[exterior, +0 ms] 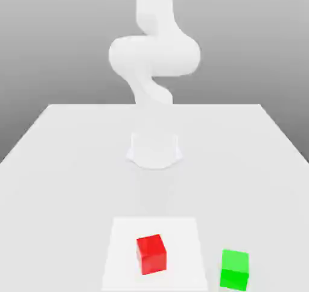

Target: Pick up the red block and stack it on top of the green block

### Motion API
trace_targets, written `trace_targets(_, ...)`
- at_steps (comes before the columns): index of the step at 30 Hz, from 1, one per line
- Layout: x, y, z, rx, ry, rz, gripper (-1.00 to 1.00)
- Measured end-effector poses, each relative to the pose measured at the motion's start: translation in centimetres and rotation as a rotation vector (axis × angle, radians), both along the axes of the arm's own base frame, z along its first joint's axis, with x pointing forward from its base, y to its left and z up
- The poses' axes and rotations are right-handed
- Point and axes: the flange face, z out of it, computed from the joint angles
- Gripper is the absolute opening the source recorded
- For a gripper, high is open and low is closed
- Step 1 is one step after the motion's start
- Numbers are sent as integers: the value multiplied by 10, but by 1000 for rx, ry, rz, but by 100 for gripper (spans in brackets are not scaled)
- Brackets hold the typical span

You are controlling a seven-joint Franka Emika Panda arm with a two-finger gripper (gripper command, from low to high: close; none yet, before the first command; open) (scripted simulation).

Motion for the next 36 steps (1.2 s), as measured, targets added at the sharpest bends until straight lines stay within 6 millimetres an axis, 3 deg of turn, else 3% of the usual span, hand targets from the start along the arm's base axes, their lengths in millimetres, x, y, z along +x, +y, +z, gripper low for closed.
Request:
trace_targets(5, 55, -2, -99, -16, 162, 58, 0)
trace_targets(11, 88, 0, -222, -40, 348, 123, 0)
trace_targets(16, 89, 0, -326, -66, 503, 176, 0)
trace_targets(23, 59, -4, -456, -107, 700, 241, 0)
trace_targets(27, 57, -4, -505, -110, 713, 246, 0)
trace_targets(28, 56, -4, -516, -110, 714, 246, -100)
trace_targets(34, 56, -4, -522, -110, 715, 246, -100)
trace_targets(36, 56, -4, -511, -110, 714, 247, -100)
